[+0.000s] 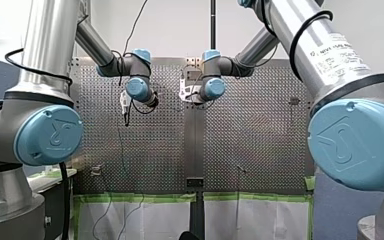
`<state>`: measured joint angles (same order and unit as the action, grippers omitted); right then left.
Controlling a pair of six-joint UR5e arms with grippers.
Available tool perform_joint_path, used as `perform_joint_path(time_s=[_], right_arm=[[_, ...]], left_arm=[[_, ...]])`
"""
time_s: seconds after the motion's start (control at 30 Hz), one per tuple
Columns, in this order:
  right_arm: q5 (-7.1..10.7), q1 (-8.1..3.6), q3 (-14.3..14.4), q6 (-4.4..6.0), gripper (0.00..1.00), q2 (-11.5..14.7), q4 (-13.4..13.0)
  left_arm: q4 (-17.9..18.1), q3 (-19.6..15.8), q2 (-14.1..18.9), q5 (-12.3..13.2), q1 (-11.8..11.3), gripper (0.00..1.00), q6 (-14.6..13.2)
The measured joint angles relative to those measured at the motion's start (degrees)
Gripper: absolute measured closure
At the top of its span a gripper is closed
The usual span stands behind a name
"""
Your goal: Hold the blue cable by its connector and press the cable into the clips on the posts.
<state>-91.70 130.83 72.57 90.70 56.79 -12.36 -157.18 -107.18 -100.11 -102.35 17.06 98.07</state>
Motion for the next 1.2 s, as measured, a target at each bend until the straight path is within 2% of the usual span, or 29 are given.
perform_joint_path(time_s=[0.13,0.3,0.37,0.4,0.47,0.67,0.87,1.07,1.2], right_arm=[[-1.29,-0.11,-0.36,0.82,0.57,1.65,-0.06],[-1.80,-0.32,-0.36,1.35,0.57,4.00,-0.09],[-1.92,-0.18,-0.31,1.38,0.66,5.07,0.10],[-1.95,-0.11,-0.30,1.40,0.66,5.54,0.19],[-1.96,0.06,-0.28,1.48,1.00,6.57,0.38],[-3.04,0.11,0.43,1.81,1.00,8.46,0.59],[-5.35,-0.43,2.93,2.07,1.00,7.59,0.19],[-6.38,-0.79,5.35,2.19,1.00,4.63,-0.22],[-6.94,-0.82,6.99,2.49,1.00,2.88,-1.58]], left_arm=[[1.75,-0.24,-0.32,1.04,-0.09,1.00,1.71],[4.48,-0.29,0.92,1.28,-0.08,1.00,4.33],[5.40,-0.29,1.09,1.19,0.05,1.00,4.89],[5.65,-0.30,1.12,1.15,0.10,1.00,5.01],[5.99,-0.30,1.14,1.11,0.20,1.00,5.13],[6.20,-0.47,1.12,1.00,0.53,1.00,4.92],[6.68,-1.14,1.10,1.06,0.79,1.00,4.72],[8.95,-3.27,0.86,1.21,1.18,1.00,4.80],[10.80,-4.75,-0.14,1.52,1.78,1.00,4.31]])
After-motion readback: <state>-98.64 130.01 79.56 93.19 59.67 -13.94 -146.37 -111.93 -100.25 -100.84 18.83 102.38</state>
